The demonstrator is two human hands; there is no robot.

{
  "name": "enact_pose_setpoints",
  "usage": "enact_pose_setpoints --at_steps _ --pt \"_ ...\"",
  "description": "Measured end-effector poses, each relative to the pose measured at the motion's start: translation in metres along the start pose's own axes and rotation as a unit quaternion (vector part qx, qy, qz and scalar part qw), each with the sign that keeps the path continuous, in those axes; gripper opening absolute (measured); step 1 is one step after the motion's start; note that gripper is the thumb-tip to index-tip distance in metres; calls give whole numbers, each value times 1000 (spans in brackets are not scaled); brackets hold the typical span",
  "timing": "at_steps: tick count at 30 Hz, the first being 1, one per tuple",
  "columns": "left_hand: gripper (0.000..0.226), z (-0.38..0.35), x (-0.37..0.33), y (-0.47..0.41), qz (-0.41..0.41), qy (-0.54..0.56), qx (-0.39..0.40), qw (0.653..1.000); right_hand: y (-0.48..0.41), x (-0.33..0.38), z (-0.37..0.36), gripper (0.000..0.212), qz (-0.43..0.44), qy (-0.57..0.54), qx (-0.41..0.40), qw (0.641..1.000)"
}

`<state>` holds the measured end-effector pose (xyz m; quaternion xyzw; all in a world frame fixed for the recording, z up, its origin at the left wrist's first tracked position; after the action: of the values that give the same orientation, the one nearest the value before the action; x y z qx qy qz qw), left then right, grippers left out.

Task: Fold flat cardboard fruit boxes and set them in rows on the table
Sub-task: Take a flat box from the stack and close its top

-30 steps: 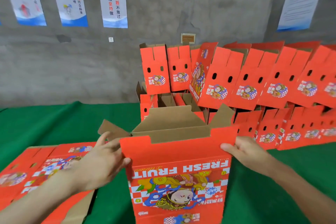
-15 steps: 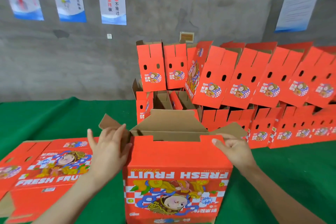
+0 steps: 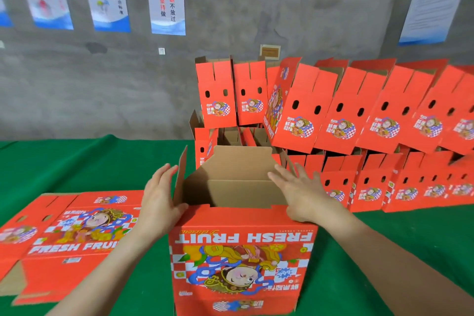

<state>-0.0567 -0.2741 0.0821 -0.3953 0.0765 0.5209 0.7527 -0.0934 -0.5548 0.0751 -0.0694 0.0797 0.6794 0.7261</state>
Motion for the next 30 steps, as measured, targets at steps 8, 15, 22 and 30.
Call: enact_pose_setpoints --at_steps 8,15,22,30 --pt "62 -22 -18 -1 -83 -6 176 981 -9 9 -1 97 10 6 13 1000" --pt "71 -52 -16 -42 -77 -171 237 953 7 12 5 76 122 -92 -163 975" --pt "79 -61 -8 -44 -108 51 231 966 30 -9 7 25 170 -323 -264 893" --pt "47 -46 -19 -39 -146 89 140 975 4 -38 -2 9 9 -539 -239 808"
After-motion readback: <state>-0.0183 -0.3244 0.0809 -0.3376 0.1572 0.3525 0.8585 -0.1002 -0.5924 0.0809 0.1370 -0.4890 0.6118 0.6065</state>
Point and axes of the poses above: each hand's wrist, its own y-axis away from the middle knuckle, its own z-axis out of the back of the hand, x = y × z, the point moved 8 cm from there along -y, towards the middle knuckle, and after that the axes turned 1 degree about -z, right-handed, at the moved point
